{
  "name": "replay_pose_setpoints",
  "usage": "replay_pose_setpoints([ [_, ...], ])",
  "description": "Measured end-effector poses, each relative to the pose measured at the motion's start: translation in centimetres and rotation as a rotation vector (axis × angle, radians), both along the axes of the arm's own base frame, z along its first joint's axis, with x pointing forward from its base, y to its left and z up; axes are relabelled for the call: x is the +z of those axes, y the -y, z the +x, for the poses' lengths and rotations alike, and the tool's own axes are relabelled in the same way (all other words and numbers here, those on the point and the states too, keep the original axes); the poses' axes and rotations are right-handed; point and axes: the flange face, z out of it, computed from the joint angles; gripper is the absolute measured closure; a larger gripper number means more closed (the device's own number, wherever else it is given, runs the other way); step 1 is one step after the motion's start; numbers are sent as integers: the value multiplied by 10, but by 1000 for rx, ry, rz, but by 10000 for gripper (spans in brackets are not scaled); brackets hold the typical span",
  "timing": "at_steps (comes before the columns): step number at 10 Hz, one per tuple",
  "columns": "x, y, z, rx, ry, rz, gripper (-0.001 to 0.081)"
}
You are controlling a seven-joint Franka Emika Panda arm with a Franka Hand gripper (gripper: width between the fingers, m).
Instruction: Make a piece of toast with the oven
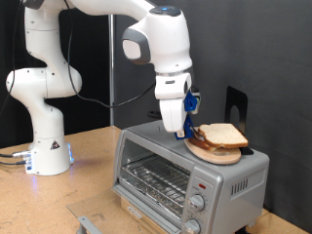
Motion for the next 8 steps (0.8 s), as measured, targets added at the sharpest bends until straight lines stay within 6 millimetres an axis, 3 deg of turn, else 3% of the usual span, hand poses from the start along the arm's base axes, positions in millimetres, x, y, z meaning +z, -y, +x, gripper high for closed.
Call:
replay_pose_setpoints([
  [3,-3,-2,-2,9,123,6,417],
  [8,10,5,-39,53,156,67,417],
])
